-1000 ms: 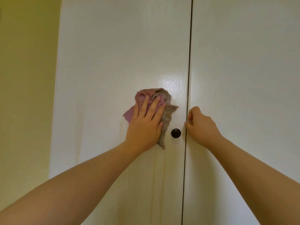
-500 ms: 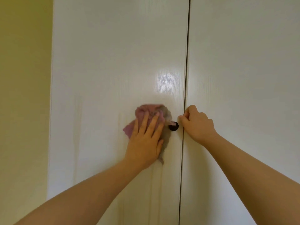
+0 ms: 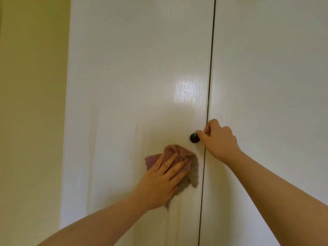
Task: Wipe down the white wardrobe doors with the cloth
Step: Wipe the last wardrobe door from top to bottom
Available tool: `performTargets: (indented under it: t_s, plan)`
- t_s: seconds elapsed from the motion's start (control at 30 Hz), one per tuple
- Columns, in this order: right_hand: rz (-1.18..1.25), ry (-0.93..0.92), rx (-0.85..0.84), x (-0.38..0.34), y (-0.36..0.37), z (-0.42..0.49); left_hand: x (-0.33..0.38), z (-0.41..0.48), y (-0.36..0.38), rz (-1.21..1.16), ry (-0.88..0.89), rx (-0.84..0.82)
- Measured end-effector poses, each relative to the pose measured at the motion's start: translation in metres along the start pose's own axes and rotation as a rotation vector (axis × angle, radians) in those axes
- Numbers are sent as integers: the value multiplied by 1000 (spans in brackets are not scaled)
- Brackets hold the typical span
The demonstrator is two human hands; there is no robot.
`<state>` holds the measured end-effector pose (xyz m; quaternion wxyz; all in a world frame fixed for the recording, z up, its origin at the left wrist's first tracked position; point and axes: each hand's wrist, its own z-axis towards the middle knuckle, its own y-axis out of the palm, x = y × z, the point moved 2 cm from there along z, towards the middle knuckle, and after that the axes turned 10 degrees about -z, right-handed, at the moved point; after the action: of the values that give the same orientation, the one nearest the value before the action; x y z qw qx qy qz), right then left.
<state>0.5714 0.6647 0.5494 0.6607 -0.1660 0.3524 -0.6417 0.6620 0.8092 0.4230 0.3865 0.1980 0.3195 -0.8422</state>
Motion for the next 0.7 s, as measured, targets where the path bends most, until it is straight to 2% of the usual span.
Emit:
performTargets:
  t_s: [0.07, 0.1, 0.2, 0.27, 0.3, 0.4, 0.43, 0.47, 0.57, 0.63, 0.7]
  plan:
    - [-18, -15, 9, 0, 1, -2, -15, -5, -2, 66, 83, -33]
    - [-31, -19, 16, -1, 0, -2, -26, 1, -6, 84, 42, -3]
    - [-97, -24, 20, -3, 2, -3, -56, 24, -23, 76, -292, 143]
    - [-124, 2, 29, -5, 2, -4, -57, 25, -24, 25, -388, 177]
    - [-152, 13, 45, -6, 1, -4, -53, 22, -21, 8, -351, 160]
    - [-320, -30, 201, -16, -1, -9, -63, -1, -22, 29, -58, 32]
    - [-367, -72, 253, -21, -2, -9, -77, -4, -26, 57, -39, 1]
    - [-383, -116, 286, -26, -2, -9, -94, -4, -32, 85, -94, 10]
    - [-295, -228, 315, -51, 0, -3, -129, 3, -49, 111, -483, 118]
    - [-237, -284, 323, -69, 7, 2, -118, -1, -45, 79, -474, 156]
    - [-226, -329, 313, -87, 14, 7, -97, -17, -34, 38, -268, 106]
